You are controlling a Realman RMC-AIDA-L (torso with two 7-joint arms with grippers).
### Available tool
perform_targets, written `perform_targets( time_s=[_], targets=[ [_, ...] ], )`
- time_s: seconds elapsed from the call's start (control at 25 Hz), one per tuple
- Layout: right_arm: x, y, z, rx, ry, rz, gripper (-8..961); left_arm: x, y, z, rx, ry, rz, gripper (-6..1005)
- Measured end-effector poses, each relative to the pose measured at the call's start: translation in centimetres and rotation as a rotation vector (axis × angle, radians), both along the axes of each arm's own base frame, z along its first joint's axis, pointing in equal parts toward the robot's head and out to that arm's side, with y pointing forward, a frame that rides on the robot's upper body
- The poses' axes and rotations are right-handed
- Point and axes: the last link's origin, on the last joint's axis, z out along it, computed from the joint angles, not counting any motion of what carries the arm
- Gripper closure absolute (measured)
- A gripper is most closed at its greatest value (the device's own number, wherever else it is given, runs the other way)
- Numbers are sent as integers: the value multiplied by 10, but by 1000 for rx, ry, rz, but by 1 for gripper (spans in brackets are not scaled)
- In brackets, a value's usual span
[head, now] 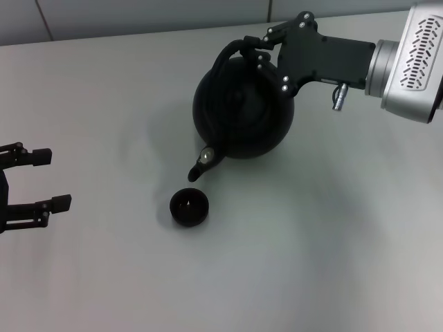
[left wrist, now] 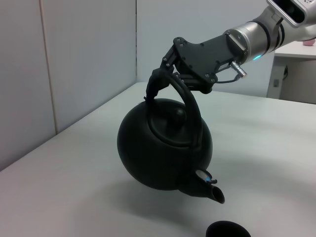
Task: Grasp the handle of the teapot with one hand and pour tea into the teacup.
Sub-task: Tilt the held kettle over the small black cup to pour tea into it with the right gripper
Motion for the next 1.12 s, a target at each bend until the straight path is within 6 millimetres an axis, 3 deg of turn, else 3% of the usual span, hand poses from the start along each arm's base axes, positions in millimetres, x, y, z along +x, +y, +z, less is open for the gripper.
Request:
perform_targets(
  time_s=[1.12],
  targets=[
    [-15, -2, 1, 15, -82, 94, 891, -1, 0, -3, 12, -7, 12, 185]
  ],
)
